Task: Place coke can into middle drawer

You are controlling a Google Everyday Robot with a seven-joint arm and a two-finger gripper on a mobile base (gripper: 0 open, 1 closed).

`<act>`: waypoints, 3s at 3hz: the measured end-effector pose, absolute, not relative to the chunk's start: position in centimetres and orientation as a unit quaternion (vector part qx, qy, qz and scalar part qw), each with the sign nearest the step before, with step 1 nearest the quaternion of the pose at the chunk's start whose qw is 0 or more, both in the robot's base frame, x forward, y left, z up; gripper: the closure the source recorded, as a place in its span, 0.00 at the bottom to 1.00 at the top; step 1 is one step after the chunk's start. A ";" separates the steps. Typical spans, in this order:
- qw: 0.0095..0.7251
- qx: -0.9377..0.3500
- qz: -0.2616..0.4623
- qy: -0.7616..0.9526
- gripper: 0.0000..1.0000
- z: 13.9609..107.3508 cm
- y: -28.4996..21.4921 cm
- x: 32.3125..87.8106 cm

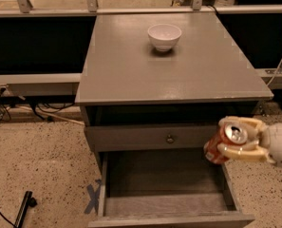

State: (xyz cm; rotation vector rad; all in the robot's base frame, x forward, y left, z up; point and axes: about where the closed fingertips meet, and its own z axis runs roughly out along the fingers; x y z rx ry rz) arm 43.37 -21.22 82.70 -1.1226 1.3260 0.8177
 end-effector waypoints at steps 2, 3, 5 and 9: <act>0.556 -0.483 0.346 0.581 1.00 78.5 -22.2 40.6; 0.562 -0.472 0.339 0.589 1.00 76.8 -22.7 41.2; 0.567 -0.437 0.331 0.615 1.00 64.3 -23.9 43.8; 0.457 -0.498 0.386 0.628 1.00 47.7 -19.4 47.6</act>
Offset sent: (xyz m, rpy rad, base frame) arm -0.0241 -0.0095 -0.0361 -0.0298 0.0275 -0.0025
